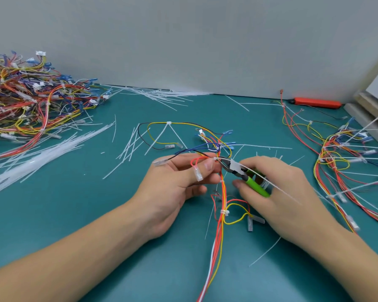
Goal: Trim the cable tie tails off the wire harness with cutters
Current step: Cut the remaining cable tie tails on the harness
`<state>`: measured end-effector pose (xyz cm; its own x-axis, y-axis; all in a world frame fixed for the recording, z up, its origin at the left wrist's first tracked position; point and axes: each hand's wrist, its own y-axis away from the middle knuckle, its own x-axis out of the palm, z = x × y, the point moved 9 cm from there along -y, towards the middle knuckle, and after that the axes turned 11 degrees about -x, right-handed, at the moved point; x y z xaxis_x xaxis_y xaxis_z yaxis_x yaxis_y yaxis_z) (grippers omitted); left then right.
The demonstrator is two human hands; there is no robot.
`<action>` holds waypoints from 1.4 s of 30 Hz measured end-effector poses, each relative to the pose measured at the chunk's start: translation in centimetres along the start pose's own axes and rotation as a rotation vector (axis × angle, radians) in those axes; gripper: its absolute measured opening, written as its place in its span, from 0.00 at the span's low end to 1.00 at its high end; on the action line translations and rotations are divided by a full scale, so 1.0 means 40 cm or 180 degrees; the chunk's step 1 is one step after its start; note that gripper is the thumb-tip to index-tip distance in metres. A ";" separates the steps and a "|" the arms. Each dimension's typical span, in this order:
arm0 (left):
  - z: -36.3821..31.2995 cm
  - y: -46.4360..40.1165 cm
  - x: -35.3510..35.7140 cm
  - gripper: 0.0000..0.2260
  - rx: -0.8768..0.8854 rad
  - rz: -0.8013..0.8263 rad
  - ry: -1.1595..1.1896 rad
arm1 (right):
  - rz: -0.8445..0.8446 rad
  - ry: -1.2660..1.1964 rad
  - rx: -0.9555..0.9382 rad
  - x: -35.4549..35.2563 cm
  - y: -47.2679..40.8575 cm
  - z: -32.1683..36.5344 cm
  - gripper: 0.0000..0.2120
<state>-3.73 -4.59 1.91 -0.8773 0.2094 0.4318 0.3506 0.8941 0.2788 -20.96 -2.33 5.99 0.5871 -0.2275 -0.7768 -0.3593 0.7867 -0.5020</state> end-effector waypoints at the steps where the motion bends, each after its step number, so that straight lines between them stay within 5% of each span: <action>1: -0.001 0.001 0.001 0.13 0.0003 0.0006 -0.0012 | -0.0016 -0.0001 -0.0016 0.001 -0.001 0.004 0.08; 20: 0.000 0.008 0.014 0.09 0.0007 0.0052 -0.0220 | 0.0000 -0.0328 -0.0019 0.011 -0.003 0.013 0.04; 42: 0.001 0.006 0.012 0.08 0.0002 0.0180 -0.0471 | -0.0640 -0.0844 0.0946 -0.056 0.016 -0.092 0.07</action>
<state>-4.09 -4.25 2.17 -0.8950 0.3154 0.3156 0.4006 0.8795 0.2571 -25.18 -3.45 6.02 0.8037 -0.2683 -0.5312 -0.0176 0.8815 -0.4719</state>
